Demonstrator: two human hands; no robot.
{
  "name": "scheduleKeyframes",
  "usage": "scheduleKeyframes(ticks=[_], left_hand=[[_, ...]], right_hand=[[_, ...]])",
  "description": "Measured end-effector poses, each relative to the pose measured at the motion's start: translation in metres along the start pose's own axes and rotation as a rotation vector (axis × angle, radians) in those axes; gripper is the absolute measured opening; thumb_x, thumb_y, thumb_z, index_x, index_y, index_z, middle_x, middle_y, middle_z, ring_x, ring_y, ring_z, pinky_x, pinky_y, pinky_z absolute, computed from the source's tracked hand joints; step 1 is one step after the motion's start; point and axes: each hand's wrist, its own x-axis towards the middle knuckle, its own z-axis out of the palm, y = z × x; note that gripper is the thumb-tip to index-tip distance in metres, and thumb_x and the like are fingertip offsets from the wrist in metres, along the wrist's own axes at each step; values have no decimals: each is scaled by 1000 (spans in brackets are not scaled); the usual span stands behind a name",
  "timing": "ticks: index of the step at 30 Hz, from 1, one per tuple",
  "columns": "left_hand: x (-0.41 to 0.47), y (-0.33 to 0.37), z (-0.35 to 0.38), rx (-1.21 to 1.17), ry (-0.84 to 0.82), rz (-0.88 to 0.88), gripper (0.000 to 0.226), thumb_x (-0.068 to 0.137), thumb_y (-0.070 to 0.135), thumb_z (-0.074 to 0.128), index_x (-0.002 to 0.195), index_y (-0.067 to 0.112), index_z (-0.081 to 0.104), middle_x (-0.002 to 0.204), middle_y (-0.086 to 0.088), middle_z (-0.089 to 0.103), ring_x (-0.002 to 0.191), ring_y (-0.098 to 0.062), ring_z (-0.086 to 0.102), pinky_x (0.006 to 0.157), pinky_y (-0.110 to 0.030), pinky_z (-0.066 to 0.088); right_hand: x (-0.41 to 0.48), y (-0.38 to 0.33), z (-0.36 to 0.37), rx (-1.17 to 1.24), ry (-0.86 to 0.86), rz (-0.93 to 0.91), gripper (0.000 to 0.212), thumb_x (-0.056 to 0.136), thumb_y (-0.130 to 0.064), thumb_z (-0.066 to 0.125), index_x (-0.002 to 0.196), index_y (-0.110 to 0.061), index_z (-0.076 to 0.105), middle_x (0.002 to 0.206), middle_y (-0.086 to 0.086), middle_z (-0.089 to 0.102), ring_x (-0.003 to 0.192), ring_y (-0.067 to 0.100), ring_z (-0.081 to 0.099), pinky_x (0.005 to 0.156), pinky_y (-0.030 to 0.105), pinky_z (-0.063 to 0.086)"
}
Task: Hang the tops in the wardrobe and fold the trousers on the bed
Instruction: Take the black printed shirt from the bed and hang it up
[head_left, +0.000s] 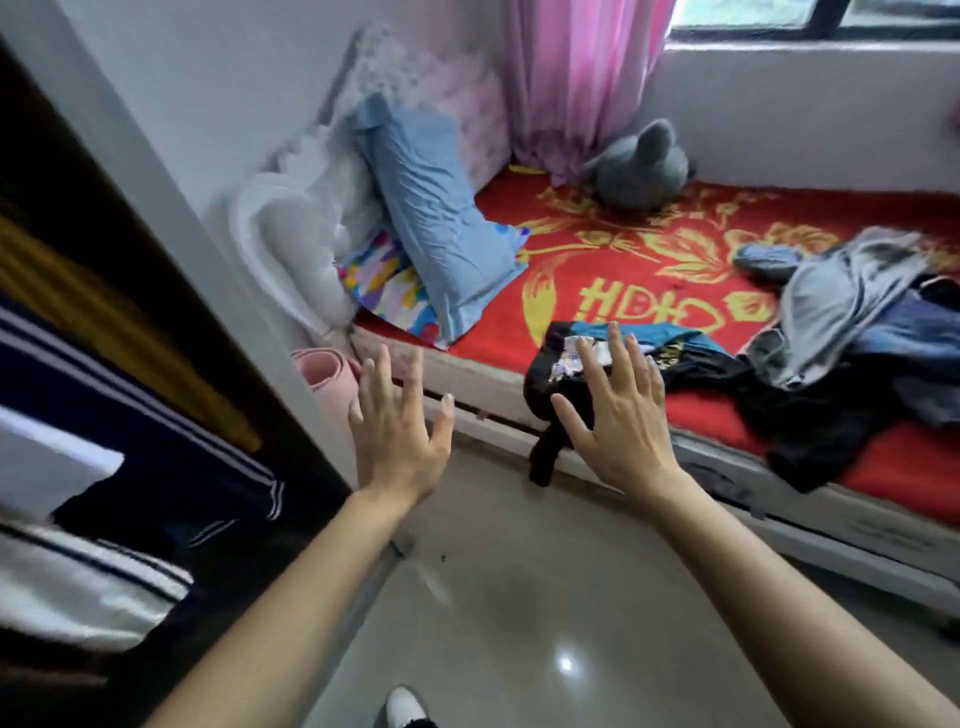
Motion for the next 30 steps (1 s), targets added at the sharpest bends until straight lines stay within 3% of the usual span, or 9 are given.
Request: scheduleKeyframes(ticks=[3,8,11,17,23,30], left_hand=[[29,49,40,0,-62,130,70,94,53,35,157,28,19,165,-14,7,150,-36,11,116,-58,17],[88,103,110,-42,-147,251,69,94,59,27,157,36,13,166,-8,-2,152,-30,0,118,-55,10],[134,129,151,-64,-199,288,69,94,57,30,157,37,10,166,-8,-6,152,-31,-1,118,-57,12],[232,177,222,-86,-300,350,71,94,60,28,157,39,3,165,-8,-12,152,-31,-5,117,-59,12],[300,228,278,-57,-427,416,71,98,59,29,155,39,-8,163,-7,-20,151,-30,-10,118,-59,10],[354,311,345,-36,-462,510,72,99,57,34,157,36,-5,164,-10,-17,151,-32,-9,118,-60,11]], right_hand=[[6,60,-1,-39,10,107,73,95,-50,58,157,-22,31,166,15,13,153,35,11,123,51,10],[23,131,12,-79,-17,243,75,93,-53,54,157,-22,30,166,16,13,152,36,13,121,54,15],[53,167,20,-150,-46,285,77,93,-51,61,157,-21,30,166,17,13,152,37,14,121,54,14],[127,238,20,-235,-40,399,74,95,-52,54,157,-20,31,165,17,14,152,36,17,121,54,19],[168,295,30,-214,-77,575,80,94,-54,55,159,-22,22,167,15,9,153,32,10,123,50,14],[210,382,45,-172,-91,643,78,94,-51,57,159,-23,22,165,16,16,151,34,19,119,50,27]])
